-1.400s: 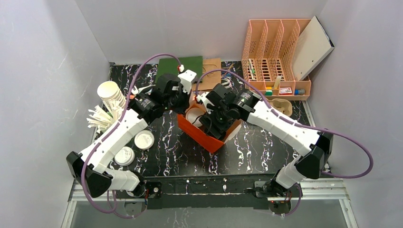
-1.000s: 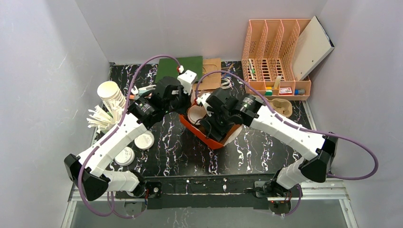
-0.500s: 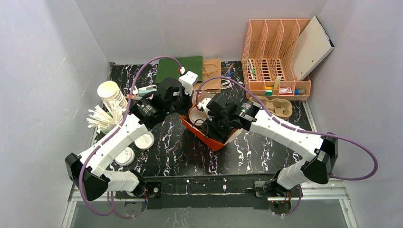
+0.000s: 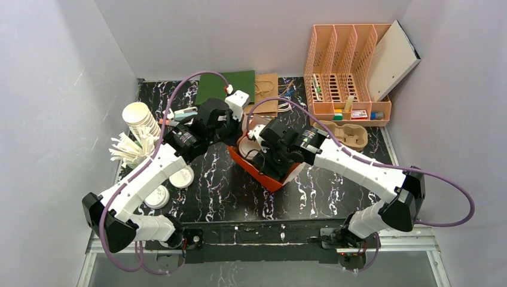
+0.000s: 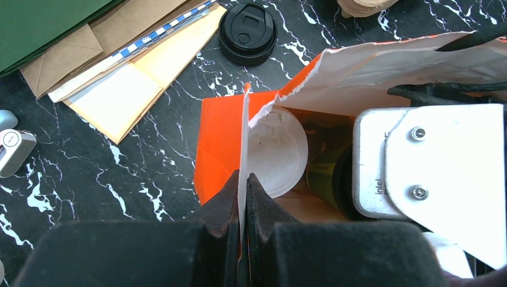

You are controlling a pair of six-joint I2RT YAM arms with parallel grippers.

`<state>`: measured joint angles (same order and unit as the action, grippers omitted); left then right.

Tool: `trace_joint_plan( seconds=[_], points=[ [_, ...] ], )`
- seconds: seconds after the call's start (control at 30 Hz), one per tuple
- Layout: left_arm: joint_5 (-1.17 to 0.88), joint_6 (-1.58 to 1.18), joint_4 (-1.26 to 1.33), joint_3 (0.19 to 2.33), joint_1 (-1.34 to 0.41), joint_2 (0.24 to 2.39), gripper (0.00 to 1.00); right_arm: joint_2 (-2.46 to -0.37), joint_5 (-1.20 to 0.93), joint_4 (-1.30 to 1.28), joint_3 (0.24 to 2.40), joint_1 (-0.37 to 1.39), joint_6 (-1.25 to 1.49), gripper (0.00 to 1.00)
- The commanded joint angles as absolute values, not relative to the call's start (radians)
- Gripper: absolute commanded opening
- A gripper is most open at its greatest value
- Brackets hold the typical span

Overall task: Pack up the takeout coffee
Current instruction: Place the coffee cup on the cup tray.

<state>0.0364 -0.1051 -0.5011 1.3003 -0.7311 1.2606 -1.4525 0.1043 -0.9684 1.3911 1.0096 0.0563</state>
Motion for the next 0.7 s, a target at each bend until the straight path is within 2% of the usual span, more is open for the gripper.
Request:
trace_joint_plan(
  seconds=[0.0,0.67],
  points=[
    [0.011,-0.113,-0.482,1.302,-0.741,1.245,0.0,-1.451,0.084,-0.956,1.376,1.011,0.063,0.31],
    [-0.062,-0.092,-0.547,1.302,-0.742,1.253,0.0,-1.463,0.045,-0.963,1.36,0.963,0.051,0.31]
  ],
)
